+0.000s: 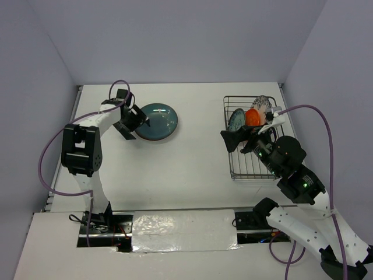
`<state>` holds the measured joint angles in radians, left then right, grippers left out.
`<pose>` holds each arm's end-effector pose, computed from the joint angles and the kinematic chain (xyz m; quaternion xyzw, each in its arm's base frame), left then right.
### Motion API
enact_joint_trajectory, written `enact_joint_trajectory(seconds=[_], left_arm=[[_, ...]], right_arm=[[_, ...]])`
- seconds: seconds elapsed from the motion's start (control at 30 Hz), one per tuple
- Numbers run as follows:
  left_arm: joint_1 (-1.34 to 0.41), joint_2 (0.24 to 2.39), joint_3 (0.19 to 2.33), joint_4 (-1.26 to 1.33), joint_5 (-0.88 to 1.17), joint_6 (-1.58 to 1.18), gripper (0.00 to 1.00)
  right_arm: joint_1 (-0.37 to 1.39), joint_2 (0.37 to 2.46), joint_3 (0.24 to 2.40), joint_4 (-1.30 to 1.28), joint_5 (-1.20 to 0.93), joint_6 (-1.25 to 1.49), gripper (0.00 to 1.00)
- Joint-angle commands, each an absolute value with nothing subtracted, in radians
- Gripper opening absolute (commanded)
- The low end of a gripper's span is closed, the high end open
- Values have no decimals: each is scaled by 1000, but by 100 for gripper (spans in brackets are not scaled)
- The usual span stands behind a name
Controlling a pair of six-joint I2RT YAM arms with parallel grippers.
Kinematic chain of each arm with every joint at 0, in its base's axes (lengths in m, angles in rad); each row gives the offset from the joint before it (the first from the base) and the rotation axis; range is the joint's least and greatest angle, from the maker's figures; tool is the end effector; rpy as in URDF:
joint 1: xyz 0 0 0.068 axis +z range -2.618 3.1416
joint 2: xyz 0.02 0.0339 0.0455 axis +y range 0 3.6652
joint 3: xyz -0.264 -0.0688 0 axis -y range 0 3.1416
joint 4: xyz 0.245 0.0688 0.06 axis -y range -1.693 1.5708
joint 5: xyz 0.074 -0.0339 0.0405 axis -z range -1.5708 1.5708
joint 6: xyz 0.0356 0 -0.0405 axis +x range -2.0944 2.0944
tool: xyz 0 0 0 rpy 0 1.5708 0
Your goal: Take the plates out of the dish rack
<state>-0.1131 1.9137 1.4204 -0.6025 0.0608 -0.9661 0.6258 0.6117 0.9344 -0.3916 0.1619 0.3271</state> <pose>0.4002 -0.0476 0.2016 -0.3954 0.8874 -0.1462 0.1866 0.1055 0.0692 0.3922 -0.0539 0.7287 0.2594 0.6315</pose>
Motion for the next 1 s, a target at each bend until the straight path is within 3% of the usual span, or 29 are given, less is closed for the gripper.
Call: enact_joint_trajectory(seconds=[0.0, 0.2, 0.5, 0.8, 0.97], left_arm=[[-109, 1888, 1448, -693, 6, -940, 100], [-109, 1847, 1450, -730, -95, -936, 100], [-109, 1479, 1332, -764, -322, -764, 99], [-120, 993, 968, -663, -115, -446, 99], [-170, 874, 893, -617, -123, -456, 100]], right_arm=[[624, 603, 934, -390, 173, 318, 100], [624, 617, 925, -396, 190, 314, 100], [614, 909, 1107, -552, 386, 212, 100], [220, 1190, 1314, -646, 538, 9, 97], [115, 1304, 1391, -627, 571, -63, 81]])
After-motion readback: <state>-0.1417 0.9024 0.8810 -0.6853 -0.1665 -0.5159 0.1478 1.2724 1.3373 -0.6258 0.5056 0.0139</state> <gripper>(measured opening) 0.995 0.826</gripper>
